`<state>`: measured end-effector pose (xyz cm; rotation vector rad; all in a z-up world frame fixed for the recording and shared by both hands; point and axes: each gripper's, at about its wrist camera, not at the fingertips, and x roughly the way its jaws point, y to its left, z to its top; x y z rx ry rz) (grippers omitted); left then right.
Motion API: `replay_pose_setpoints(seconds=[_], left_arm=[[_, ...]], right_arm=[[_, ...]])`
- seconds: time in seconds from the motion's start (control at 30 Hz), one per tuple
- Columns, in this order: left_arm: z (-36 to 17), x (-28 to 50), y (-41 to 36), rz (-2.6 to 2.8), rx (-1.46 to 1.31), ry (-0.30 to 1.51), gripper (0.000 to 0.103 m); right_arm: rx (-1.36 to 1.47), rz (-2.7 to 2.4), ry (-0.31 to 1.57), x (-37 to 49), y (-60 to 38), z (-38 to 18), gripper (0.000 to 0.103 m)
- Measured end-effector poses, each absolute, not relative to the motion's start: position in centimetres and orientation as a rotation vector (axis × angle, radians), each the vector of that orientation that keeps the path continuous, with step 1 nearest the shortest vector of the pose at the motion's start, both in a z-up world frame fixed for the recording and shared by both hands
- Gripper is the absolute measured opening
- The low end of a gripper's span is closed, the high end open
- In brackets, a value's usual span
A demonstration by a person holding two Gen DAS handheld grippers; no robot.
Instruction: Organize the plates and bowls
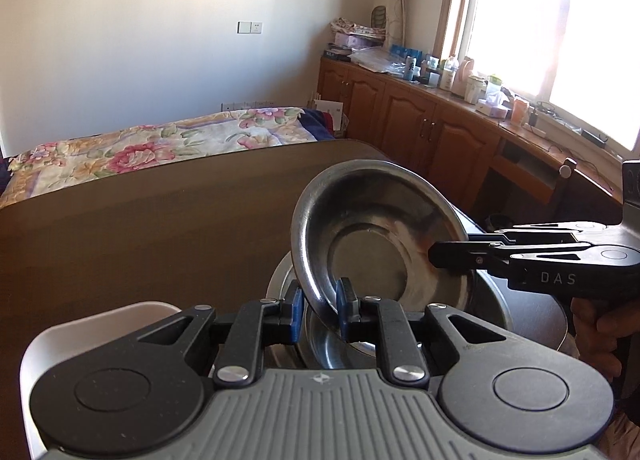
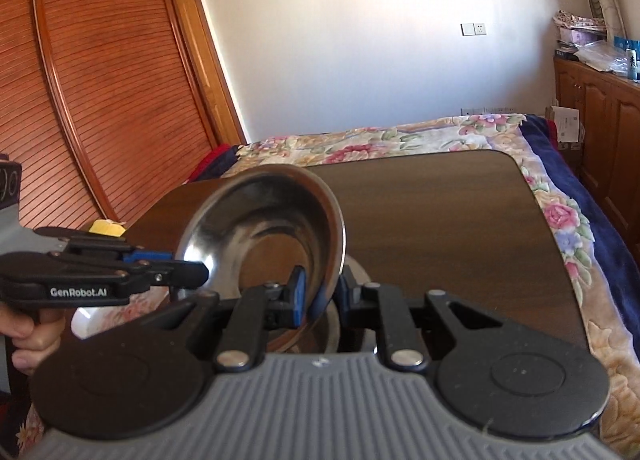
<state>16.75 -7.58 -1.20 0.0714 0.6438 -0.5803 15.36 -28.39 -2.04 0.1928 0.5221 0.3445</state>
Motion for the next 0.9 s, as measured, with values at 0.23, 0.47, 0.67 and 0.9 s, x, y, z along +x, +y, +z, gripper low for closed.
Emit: replay_pose_setpoints(seconds=[0.23,0.47,0.67,0.9], left_arm=[[-1.7,15.7,-7.2,-0.564,0.086,0.636,0.019],[-2.3,15.4,-7.4,-0.564,0.105,0.633,0.020],[-2.6,15.4,-7.7,-0.553,0.136,0.626,0.021],[-3.0,15.0,-8.1,-0.543,0.152,0.616,0.022]], right_arm=[[0.151,0.342,0.504,14.4,-27.2,-2.4,0.019],[0.145,0.343,0.506,13.9,-27.0,-2.7,0.019],[0.125,0.326,0.503,13.8,-26.6,-3.0,0.019],[0.055,0.301,0.489,13.6,-25.8,-3.3,0.021]])
